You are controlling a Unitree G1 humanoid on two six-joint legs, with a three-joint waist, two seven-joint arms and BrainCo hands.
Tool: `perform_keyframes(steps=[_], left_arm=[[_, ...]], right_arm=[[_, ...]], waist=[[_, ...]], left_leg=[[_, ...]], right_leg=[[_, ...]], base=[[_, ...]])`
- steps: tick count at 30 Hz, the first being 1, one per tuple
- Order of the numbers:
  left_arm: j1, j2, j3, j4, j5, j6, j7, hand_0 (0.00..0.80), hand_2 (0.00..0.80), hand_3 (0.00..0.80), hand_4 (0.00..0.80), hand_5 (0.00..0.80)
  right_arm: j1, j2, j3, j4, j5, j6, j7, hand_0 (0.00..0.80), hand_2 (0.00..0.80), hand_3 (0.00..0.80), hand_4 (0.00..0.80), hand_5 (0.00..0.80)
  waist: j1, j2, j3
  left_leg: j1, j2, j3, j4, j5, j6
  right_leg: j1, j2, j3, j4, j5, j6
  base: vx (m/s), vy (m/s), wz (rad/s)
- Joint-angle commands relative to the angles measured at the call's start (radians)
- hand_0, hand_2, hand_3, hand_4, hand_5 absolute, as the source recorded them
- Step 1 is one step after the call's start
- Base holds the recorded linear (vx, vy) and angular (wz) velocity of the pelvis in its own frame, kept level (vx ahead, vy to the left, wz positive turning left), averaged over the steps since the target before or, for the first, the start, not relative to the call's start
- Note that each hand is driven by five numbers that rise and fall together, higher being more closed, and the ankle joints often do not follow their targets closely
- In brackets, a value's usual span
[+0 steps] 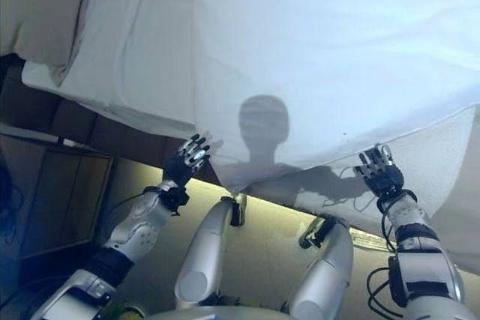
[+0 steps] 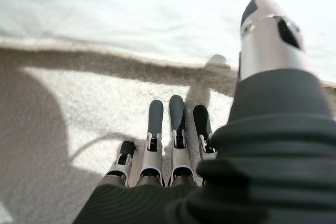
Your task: Make the bed neatly
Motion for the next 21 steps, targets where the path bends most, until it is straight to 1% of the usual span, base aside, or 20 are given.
perform_keyframes(steps=[1, 6, 13, 17, 21], left_arm=[[-0.014, 0.001, 0.005, 0.002, 0.011, -0.026, -0.014, 0.000, 0.000, 0.000, 0.000, 0.000], [-0.020, -0.006, -0.006, 0.026, 0.006, -0.038, -0.011, 0.000, 0.000, 0.000, 0.000, 0.000], [-0.010, 0.000, 0.002, 0.047, 0.003, -0.040, -0.023, 0.000, 0.000, 0.000, 0.000, 0.000], [-0.015, 0.000, -0.005, 0.065, -0.003, -0.049, -0.033, 0.000, 0.000, 0.000, 0.000, 0.000], [-0.016, -0.007, -0.006, 0.067, 0.005, -0.052, -0.035, 0.000, 0.000, 0.000, 0.000, 0.000]], right_arm=[[-0.177, -0.004, -0.061, -0.025, 0.130, -0.075, 0.037, 0.000, 0.000, 0.000, 0.000, 0.000], [-0.194, -0.004, -0.060, -0.032, 0.141, -0.079, 0.010, 0.000, 0.000, 0.000, 0.000, 0.000], [-0.188, -0.011, -0.078, -0.014, 0.192, -0.058, -0.010, 0.000, 0.000, 0.000, 0.000, 0.000], [-0.203, -0.013, -0.075, 0.000, 0.189, -0.045, -0.029, 0.000, 0.000, 0.000, 0.000, 0.000], [-0.186, 0.001, -0.062, 0.009, 0.197, -0.050, -0.040, 0.000, 0.000, 0.000, 0.000, 0.000]], waist=[[0.054, -0.017, -0.056], [0.052, -0.019, -0.059], [0.061, -0.026, -0.065], [0.065, -0.021, -0.060], [0.065, -0.018, -0.051]], left_leg=[[0.108, 0.082, -0.042, -0.108, -0.007, -0.003], [0.144, 0.079, -0.046, -0.141, 0.006, 0.000], [0.221, 0.075, -0.049, -0.200, 0.025, 0.000], [0.224, 0.067, -0.054, -0.204, 0.031, 0.000], [0.219, 0.070, -0.051, -0.196, 0.032, -0.001]], right_leg=[[0.041, -0.056, 0.085, -0.375, 0.416, 0.200], [0.083, -0.051, 0.078, -0.402, 0.418, 0.202], [0.172, -0.051, 0.048, -0.454, 0.422, 0.205], [0.181, -0.052, 0.042, -0.452, 0.420, 0.201], [0.178, -0.056, 0.040, -0.442, 0.417, 0.198]], base=[[0.028, -0.014, -0.03], [0.023, -0.003, -0.03], [0.084, -0.016, -0.01], [0.032, -0.006, 0.05], [-0.016, -0.002, 0.01]])
